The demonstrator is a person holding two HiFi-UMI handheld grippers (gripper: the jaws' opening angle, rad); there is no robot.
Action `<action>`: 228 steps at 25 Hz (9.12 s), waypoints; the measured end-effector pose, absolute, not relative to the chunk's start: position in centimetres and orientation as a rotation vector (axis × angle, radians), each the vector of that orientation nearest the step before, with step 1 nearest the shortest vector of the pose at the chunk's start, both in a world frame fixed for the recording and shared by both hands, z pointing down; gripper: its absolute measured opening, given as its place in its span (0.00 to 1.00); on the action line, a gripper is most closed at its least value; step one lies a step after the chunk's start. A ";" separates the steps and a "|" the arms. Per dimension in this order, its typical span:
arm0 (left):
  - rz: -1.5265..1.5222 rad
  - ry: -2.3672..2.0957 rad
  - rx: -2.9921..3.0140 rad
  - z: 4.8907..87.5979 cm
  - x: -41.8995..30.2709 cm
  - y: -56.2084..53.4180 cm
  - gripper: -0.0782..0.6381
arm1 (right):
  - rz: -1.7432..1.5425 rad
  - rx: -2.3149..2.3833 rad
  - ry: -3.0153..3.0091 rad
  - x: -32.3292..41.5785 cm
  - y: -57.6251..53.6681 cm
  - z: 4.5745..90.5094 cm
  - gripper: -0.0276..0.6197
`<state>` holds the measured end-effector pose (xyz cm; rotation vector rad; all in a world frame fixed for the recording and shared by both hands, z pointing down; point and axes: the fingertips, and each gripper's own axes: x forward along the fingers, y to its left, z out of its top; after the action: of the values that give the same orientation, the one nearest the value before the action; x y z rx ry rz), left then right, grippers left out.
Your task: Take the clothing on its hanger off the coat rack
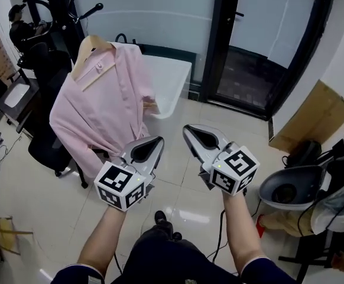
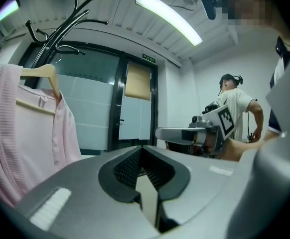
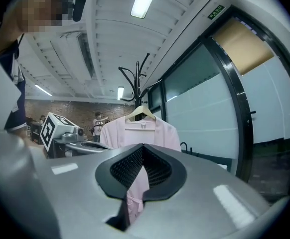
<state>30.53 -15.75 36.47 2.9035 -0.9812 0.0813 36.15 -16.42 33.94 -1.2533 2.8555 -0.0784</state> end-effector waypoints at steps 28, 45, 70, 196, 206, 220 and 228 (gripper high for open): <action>0.026 -1.834 2.522 33.0 16.1 -28.0 0.13 | 0.253 -0.457 3.140 21.1 -33.1 29.2 0.05; 0.056 -1.981 2.386 33.2 16.3 -29.7 0.13 | 0.511 -0.410 3.148 21.0 -42.8 26.0 0.18; 0.094 -2.052 2.320 33.6 15.4 -31.0 0.13 | 1.155 -0.106 3.354 13.8 -48.2 27.7 0.21; 0.040 -2.174 2.090 37.4 -45.7 -11.7 0.13 | 0.875 -0.616 3.220 -38.1 -29.6 26.3 0.16; 0.052 -1.903 2.306 38.1 -55.3 -20.5 0.13 | 0.853 -1.001 3.210 -44.1 -36.7 26.2 0.16; 0.116 -1.534 2.504 39.7 -60.4 -31.7 0.13 | 0.740 -1.531 3.118 -44.5 -47.9 24.9 0.16; 0.110 -1.514 2.524 39.7 -59.4 -39.5 0.13 | 0.682 -1.585 3.117 -43.1 -55.5 26.0 0.16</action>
<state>-59.45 -39.50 39.75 2.5239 -1.5143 0.1102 -43.05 -55.49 26.03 -1.5848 3.1168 0.6815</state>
